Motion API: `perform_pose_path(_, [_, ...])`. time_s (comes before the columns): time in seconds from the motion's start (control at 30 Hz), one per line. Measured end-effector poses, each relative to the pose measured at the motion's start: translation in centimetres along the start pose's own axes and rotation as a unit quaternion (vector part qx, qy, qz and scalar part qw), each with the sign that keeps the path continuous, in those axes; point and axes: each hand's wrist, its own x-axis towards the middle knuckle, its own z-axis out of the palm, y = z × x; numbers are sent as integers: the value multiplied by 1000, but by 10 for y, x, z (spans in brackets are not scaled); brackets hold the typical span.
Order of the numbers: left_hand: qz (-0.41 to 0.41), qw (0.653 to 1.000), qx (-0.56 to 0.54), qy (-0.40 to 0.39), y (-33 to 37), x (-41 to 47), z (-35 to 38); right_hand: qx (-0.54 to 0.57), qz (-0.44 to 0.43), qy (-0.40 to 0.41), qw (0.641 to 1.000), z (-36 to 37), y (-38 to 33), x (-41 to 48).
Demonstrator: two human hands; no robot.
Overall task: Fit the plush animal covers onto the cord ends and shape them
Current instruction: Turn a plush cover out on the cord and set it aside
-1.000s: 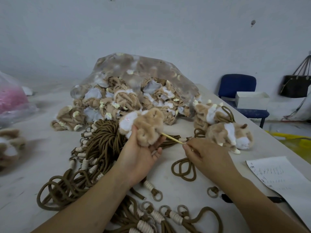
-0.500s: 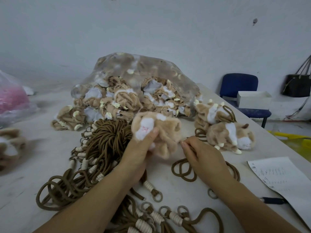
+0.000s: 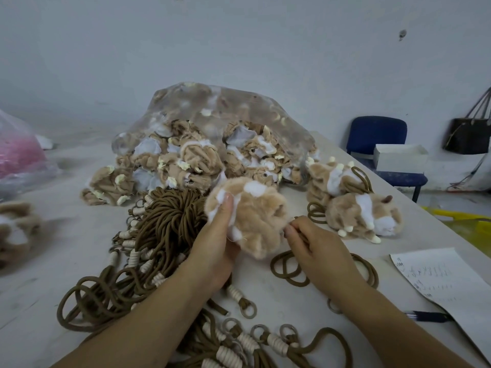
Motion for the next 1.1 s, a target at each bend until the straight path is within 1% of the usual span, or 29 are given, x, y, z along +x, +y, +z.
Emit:
perform_pose_path(0.1, [-48, 999, 0, -12, -1, -1, 0, 14, -14, -16, 1000, -2, -3, 0])
perform_pose_path(0.2, [-99, 995, 5, -3, 0, -1, -4, 25, -17, -11, 999, -2, -7, -1])
perform_pose_path(0.27, [-139, 990, -5, -11, 3, -2, -6, 35, -14, -7, 999, -1, -9, -2])
perform_pose_path(0.3, [-143, 990, 5, -11, 3, -2, -5, 40, -10, -7, 999, -1, -10, -2])
perform_pose_path(0.33, [-124, 991, 43, 2, 2, 0, -4, 45, -5, -6, 999, 0, -9, -1])
perform_pose_path(0.37, [-86, 990, 110, 34, 2, 1, -4, 50, 0, -6, 999, 0, -9, -1])
perform_pose_path(0.4, [-30, 977, 193, 82, 1, 3, -5, 53, 6, -6, 999, 0, -7, 0])
perform_pose_path(0.43, [44, 949, 284, 128, 1, 3, -7, 52, 10, -6, 999, -1, -5, 1])
perform_pose_path(0.47, [129, 907, 374, 146, 4, 1, -8, 47, 11, -4, 999, -2, -3, 1])
perform_pose_path(0.5, [209, 862, 442, 132, 6, -1, -9, 40, 9, 0, 999, -3, -1, 1])
perform_pose_path(0.53, [270, 824, 486, 105, 7, -2, -9, 34, 4, 2, 999, -4, 0, 1])
perform_pose_path(0.57, [303, 796, 519, 77, 8, -2, -8, 28, -2, 1, 1000, -5, 0, 1])
perform_pose_path(0.6, [309, 777, 546, 55, 8, -2, -6, 23, -12, -4, 1000, -5, -1, 1])
perform_pose_path(0.63, [295, 769, 566, 39, 7, -2, -6, 15, -22, -10, 1000, -4, -1, 0])
perform_pose_path(0.67, [269, 776, 569, 27, 7, -2, -6, 7, -30, -16, 999, -4, -2, -1])
perform_pose_path(0.73, [205, 825, 526, 16, 8, -1, -8, -2, -34, -21, 999, -3, -3, -1])
perform_pose_path(0.77, [178, 845, 504, 14, 9, -1, -8, -2, -35, -25, 999, -3, -4, -2])
perform_pose_path(0.8, [165, 857, 489, 8, 10, -1, -8, 0, -37, -30, 999, -4, -5, -2])
perform_pose_path(0.97, [159, 873, 455, -72, 4, -5, -1, 1, -40, -36, 999, -3, -12, -1])
perform_pose_path(1.03, [160, 886, 427, -79, 3, -5, 1, 14, -24, -41, 999, -2, -14, -3])
perform_pose_path(1.1, [167, 891, 415, -83, 3, -6, 2, 31, -11, -41, 999, 0, -15, -2])
